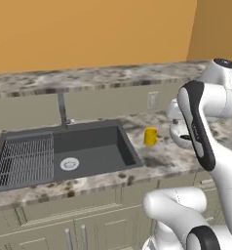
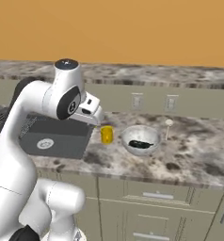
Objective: Move the mug from next to the sink to the open cabinet. Then, move the bowl with the eggplant to the fridge to clear the area for faucet cleaning.
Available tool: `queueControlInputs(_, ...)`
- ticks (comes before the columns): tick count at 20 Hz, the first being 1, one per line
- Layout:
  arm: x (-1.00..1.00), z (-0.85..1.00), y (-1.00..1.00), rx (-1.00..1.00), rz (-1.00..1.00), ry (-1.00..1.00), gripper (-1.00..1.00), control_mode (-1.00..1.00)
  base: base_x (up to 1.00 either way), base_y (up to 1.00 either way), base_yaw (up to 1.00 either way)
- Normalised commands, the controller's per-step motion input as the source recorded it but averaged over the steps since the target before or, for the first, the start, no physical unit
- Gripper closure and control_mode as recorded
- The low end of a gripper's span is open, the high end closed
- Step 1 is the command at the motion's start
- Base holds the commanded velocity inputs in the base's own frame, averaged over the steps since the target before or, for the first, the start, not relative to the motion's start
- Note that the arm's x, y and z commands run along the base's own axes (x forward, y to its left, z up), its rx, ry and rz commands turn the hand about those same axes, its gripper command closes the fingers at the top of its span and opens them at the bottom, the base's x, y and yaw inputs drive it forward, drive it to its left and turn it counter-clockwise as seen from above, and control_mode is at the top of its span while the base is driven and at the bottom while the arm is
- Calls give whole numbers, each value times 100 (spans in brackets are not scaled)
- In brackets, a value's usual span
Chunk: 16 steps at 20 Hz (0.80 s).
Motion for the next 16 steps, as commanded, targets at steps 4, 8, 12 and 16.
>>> queueControlInputs(4,0,0,0,0,0,0,-100,100,-1,-100,-13)
queueControlInputs(8,0,0,0,0,0,0,-100,100,24,-100,-2)
queueControlInputs(12,0,0,0,0,0,0,-100,100,59,-89,0)
queueControlInputs(16,0,0,0,0,0,0,-100,100,87,-33,0)
